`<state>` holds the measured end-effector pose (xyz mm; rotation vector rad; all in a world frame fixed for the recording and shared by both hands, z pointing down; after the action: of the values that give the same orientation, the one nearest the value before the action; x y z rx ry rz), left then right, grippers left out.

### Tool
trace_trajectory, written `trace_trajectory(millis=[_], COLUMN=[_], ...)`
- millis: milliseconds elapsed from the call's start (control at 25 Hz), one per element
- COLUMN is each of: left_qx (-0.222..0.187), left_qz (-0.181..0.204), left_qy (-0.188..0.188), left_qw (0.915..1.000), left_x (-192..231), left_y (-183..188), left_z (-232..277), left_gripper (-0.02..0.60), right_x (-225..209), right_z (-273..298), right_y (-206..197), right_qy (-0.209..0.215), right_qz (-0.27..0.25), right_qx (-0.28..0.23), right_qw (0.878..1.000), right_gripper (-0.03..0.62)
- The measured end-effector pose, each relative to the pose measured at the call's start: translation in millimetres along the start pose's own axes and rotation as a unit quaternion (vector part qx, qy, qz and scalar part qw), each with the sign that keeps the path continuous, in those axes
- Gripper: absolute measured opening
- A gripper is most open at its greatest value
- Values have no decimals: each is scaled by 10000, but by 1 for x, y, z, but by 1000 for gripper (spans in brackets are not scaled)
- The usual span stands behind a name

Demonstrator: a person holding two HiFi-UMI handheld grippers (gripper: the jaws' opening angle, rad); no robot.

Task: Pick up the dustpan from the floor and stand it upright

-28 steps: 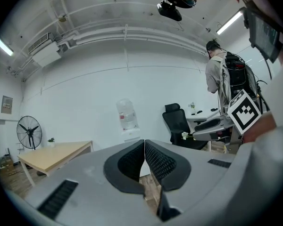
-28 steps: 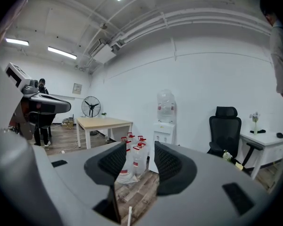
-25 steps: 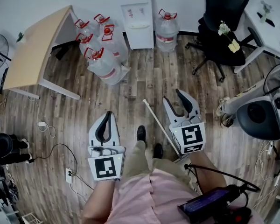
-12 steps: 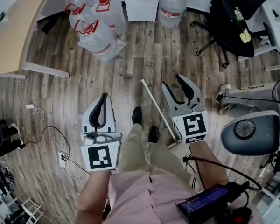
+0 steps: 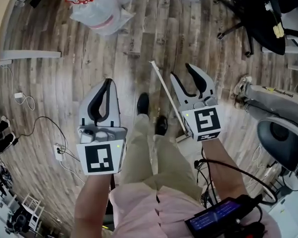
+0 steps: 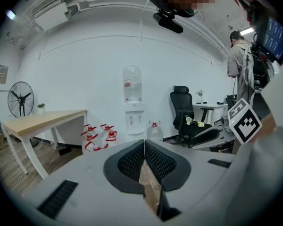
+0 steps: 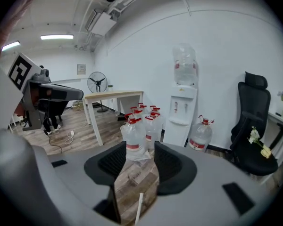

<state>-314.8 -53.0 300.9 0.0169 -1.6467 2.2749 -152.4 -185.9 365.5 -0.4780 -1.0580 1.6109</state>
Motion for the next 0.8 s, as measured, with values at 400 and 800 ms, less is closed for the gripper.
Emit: trace_trajectory(millis=[400,800], left_qx=[374,498], left_qz=[-176,-271], left_qy=[-193,-315], left_qw=[9990,9979], left_x=[28,49], left_y=[-81,-153], left_z=[50,99], left_gripper=[14,14], right_x=[27,43], right_z=[70,138], right_y=[-83,-148], right_qy=[356,587], right_qz=[38,-51], right_qx=[536,759], right_qw=[9979,9954], right_gripper=[186,187])
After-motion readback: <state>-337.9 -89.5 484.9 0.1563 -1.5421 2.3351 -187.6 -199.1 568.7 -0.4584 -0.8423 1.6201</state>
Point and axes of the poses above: the fingertips, and each gripper's own axes: z forward along the fingers, x to its left, y out of its top, the point moved 5 cm from there along -z, backward along the fingers, and after that the axes turned 12 degrees about -z, right-handed, at the moved point
